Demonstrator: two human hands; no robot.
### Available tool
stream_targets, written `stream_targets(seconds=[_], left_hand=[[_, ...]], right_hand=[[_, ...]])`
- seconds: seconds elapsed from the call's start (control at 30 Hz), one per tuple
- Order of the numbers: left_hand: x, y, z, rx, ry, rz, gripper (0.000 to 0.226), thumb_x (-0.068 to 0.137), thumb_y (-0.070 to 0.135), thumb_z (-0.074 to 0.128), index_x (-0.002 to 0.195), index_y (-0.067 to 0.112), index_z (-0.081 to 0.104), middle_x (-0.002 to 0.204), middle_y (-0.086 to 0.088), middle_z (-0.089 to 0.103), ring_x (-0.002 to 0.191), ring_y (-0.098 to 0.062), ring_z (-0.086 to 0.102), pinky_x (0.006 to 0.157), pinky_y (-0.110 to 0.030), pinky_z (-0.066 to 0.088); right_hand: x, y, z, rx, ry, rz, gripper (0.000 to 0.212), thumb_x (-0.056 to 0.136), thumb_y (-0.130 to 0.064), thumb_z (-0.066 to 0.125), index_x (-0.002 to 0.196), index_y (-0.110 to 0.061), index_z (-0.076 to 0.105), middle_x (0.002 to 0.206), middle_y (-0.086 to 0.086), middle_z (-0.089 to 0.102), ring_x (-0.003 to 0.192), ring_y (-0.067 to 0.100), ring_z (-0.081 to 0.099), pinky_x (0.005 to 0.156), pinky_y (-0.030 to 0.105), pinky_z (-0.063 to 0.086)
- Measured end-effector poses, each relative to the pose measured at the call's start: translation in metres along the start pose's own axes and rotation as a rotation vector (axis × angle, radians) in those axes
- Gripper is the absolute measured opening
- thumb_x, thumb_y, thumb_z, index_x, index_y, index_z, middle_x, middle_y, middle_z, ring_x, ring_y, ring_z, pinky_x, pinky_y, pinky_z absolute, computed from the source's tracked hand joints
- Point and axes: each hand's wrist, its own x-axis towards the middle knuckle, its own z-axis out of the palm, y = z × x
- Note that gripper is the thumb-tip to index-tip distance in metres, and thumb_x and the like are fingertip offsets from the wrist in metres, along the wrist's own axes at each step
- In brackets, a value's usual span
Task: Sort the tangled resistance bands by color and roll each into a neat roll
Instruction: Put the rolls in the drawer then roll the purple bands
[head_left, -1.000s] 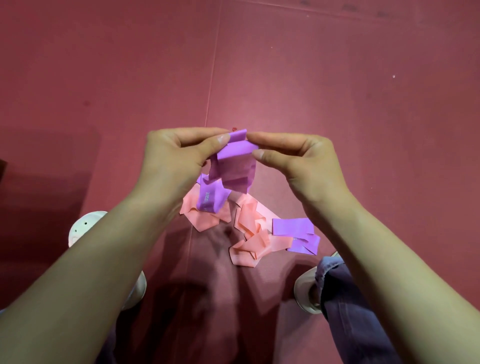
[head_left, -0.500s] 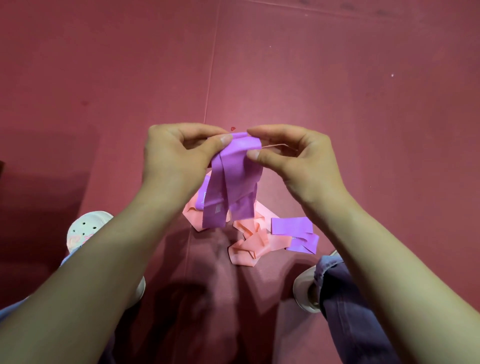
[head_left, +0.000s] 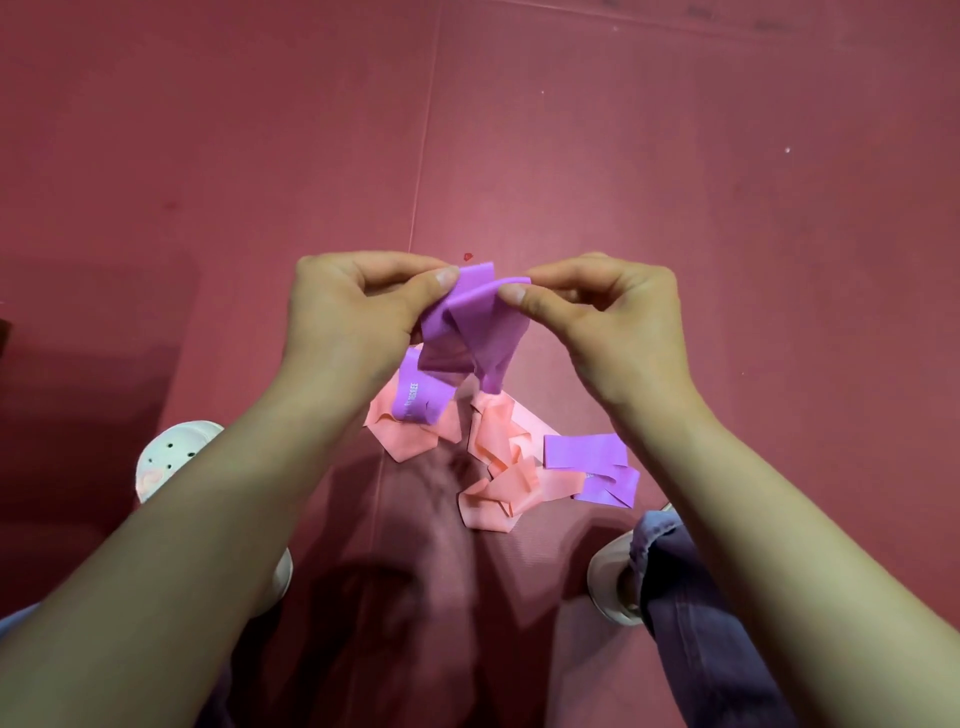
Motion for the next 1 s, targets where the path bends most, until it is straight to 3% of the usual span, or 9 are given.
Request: stream_targets(seconds=[0.1,0.23,0.4,0.57,0.73,0.87,1.0], left_hand=[[0.002,-0.001,0.000,-0.005,0.040,-0.003,0.020,0.083,0.010,0.072,0.072,0.026,0.076,0.071,0.000,0.074,0.066,-0.016,0.066,0.076,-0.038,0.060],[0.002,-0.002,-0.001,0.002,0.096,0.002,0.013,0.084,0.012,0.071,0.079,0.023,0.076,0.076,0.000,0.075,0.070,-0.016,0.068,0.076,-0.038,0.059],[0.001,-0.001,-0.002,0.004,0.137,0.009,0.011,0.084,0.012,0.071,0.082,0.021,0.077,0.078,-0.001,0.075,0.073,-0.019,0.068,0.080,-0.048,0.058],[-0.006,-0.001,0.008,0.038,0.069,0.021,0.010,0.083,0.011,0.073,0.089,0.017,0.077,0.080,-0.004,0.076,0.081,-0.026,0.073,0.079,-0.047,0.059],[-0.006,-0.001,0.010,0.066,0.131,0.045,0.008,0.082,0.012,0.074,0.087,0.017,0.077,0.081,-0.004,0.075,0.081,-0.025,0.072,0.080,-0.046,0.058],[-0.006,0.000,0.010,0.113,0.164,0.120,0.013,0.081,0.009,0.072,0.091,0.016,0.076,0.080,-0.004,0.074,0.078,-0.024,0.072,0.078,-0.043,0.058],[-0.018,-0.002,0.019,0.282,0.066,0.291,0.016,0.082,0.002,0.067,0.085,0.018,0.071,0.076,0.000,0.072,0.072,-0.013,0.071,0.069,-0.034,0.059]], right_hand=[[0.002,0.002,-0.002,-0.006,0.000,0.016,0.010,0.074,-0.011,0.079,0.071,-0.017,0.072,0.066,-0.010,0.067,0.059,-0.004,0.058,0.060,0.011,0.042],[0.001,0.000,-0.001,0.064,-0.016,0.034,0.012,0.078,-0.003,0.075,0.072,-0.011,0.068,0.063,0.001,0.060,0.052,-0.001,0.052,0.051,0.012,0.044],[0.002,-0.002,-0.002,0.058,0.049,0.067,0.017,0.080,-0.004,0.073,0.070,-0.013,0.063,0.063,0.000,0.056,0.063,0.011,0.051,0.061,0.040,0.055],[-0.001,-0.003,0.001,0.002,0.062,0.036,0.024,0.077,-0.008,0.076,0.063,-0.016,0.058,0.057,-0.001,0.054,0.058,0.014,0.049,0.058,0.041,0.054],[0.001,0.000,0.001,-0.084,0.110,-0.007,0.030,0.075,-0.017,0.079,0.059,-0.018,0.054,0.053,-0.006,0.052,0.053,0.010,0.048,0.054,0.033,0.050],[0.000,0.002,0.002,-0.097,0.164,-0.010,0.034,0.074,-0.017,0.081,0.057,-0.017,0.051,0.048,-0.008,0.051,0.053,0.016,0.053,0.059,0.046,0.056],[-0.002,0.002,0.006,-0.033,0.055,0.032,0.030,0.071,-0.012,0.082,0.055,-0.015,0.057,0.044,-0.010,0.055,0.052,0.018,0.062,0.053,0.043,0.058]])
